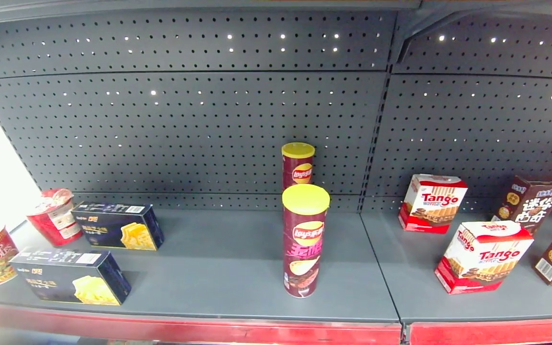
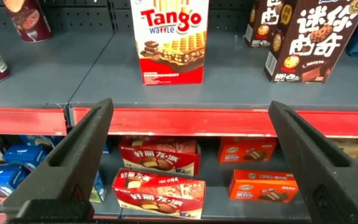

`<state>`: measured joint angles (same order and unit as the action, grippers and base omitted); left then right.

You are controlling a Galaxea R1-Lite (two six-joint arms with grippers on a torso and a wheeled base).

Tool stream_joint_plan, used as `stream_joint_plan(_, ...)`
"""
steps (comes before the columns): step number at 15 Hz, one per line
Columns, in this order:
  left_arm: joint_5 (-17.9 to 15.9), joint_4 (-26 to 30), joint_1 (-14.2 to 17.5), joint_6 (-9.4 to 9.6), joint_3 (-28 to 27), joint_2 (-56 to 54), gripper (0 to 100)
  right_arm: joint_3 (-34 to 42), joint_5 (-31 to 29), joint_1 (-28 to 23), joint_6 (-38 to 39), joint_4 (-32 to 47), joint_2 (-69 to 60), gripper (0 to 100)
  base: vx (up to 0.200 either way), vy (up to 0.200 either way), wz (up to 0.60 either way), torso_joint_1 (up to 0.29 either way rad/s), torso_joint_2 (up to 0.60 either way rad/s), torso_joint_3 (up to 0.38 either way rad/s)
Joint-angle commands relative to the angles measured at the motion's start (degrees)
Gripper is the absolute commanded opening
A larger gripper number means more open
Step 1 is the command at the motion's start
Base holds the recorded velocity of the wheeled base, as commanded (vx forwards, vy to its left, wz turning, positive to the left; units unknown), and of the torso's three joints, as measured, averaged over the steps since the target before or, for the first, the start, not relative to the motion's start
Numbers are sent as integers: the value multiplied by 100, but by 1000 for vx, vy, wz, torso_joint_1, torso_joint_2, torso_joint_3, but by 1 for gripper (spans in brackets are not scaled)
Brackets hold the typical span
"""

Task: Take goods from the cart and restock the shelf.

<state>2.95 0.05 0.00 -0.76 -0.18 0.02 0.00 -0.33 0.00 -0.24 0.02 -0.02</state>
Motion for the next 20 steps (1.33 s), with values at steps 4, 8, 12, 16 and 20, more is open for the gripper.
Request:
stream_joint_plan(4, -5, -5, 0, 5, 1, -2, 100, 0, -2, 0, -2, -2, 2, 100, -50, 0, 0, 5, 3, -1)
stream_joint_plan(8, -14, -5, 0, 5, 1, -2, 100, 0, -2, 0, -2, -2, 2, 100, 0, 0, 0, 0, 0, 0)
stream_joint_plan(12, -5, -5, 0, 5, 1, -2, 100, 0, -2, 0, -2, -2, 2, 100, 0, 100, 0, -1, 2, 0)
stream_joint_plan(16, -5, -5, 0, -4, 1, -2, 100, 0, -2, 0, -2, -2, 2, 100, 0, 0, 0, 0, 0, 0)
stream_joint_plan(20, -5, -5, 0, -4, 1, -2, 100, 0, -2, 0, -2, -2, 2, 100, 0, 0, 0, 0, 0, 0)
